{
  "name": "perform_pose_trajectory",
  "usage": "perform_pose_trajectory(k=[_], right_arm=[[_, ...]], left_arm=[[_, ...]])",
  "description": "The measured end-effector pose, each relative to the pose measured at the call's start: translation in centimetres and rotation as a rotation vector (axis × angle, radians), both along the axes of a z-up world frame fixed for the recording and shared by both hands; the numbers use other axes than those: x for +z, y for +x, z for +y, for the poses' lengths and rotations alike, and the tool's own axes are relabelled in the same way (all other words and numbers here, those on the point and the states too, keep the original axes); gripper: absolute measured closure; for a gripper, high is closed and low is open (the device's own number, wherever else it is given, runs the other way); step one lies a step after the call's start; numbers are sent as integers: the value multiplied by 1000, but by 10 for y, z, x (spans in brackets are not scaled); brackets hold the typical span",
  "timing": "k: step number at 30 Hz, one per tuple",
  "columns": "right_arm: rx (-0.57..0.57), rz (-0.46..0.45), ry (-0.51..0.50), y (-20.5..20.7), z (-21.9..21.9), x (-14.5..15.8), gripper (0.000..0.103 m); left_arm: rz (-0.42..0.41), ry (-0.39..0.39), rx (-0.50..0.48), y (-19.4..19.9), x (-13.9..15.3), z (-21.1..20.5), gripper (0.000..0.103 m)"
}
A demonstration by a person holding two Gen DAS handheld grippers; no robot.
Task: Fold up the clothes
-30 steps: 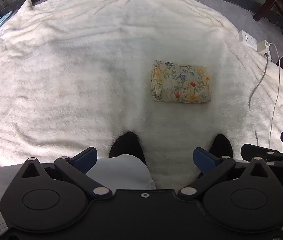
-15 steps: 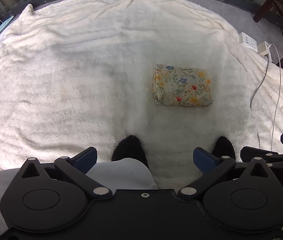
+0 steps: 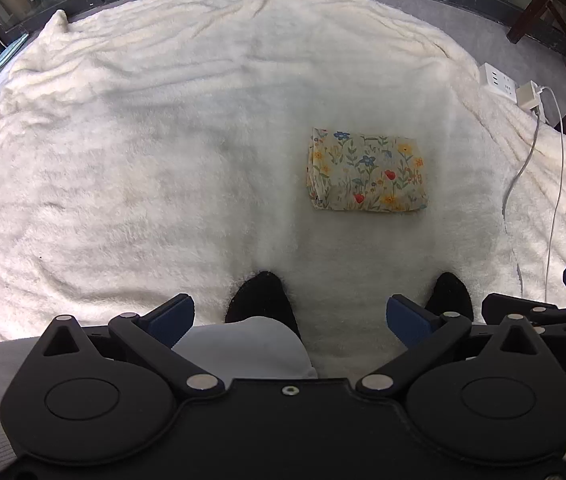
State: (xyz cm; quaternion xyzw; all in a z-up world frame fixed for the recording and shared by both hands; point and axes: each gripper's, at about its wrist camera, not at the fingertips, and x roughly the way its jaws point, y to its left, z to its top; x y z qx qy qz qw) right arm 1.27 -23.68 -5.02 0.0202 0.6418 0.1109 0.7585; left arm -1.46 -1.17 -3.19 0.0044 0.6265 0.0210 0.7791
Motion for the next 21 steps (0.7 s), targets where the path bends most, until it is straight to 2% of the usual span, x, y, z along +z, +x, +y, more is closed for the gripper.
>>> perform_pose_trajectory(k=[21], right_arm=[[-10, 8, -2, 0, 6, 1, 4]], left_arm=[[0, 9, 0, -3, 0, -4, 0]])
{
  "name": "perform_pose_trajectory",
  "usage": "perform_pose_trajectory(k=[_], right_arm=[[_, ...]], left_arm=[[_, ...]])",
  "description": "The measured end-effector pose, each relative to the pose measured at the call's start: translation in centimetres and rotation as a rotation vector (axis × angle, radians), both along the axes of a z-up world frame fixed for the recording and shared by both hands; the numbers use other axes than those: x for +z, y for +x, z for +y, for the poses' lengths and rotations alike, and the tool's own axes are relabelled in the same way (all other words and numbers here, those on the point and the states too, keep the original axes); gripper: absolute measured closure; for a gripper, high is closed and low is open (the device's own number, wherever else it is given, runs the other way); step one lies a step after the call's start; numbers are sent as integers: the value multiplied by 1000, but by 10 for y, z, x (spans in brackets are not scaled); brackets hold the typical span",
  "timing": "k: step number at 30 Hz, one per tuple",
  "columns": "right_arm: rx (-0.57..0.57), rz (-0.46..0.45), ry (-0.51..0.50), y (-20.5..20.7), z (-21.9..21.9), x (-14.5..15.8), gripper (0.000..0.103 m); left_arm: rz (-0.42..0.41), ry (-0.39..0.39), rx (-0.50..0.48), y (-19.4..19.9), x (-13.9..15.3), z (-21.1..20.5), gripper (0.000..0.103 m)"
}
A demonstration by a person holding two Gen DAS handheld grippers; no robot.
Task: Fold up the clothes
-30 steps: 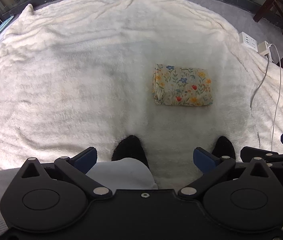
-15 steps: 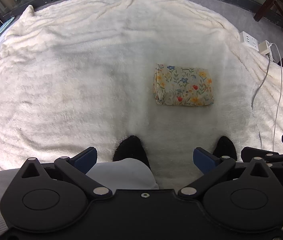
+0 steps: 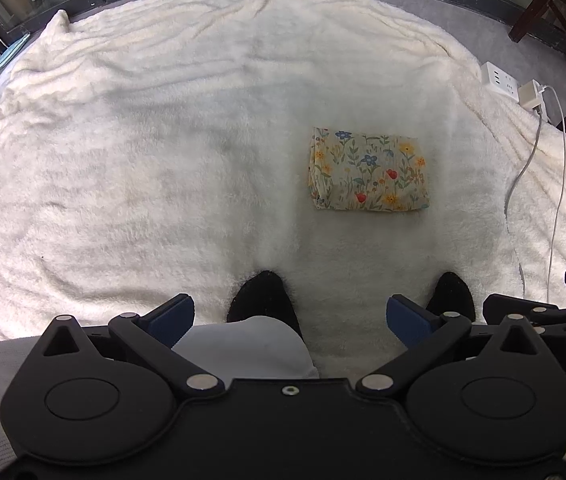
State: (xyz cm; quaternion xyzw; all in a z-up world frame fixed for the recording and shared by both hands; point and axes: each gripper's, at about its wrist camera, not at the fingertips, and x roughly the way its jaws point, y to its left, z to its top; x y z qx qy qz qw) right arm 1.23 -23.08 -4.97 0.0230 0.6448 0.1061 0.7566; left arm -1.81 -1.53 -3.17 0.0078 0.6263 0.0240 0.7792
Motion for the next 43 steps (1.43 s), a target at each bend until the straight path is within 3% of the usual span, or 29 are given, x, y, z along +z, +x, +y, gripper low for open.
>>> perform_pose_trajectory(k=[43], right_arm=[[13, -15, -11, -4, -1, 1, 4]], left_arm=[[0, 7, -7, 0, -1, -1, 0]])
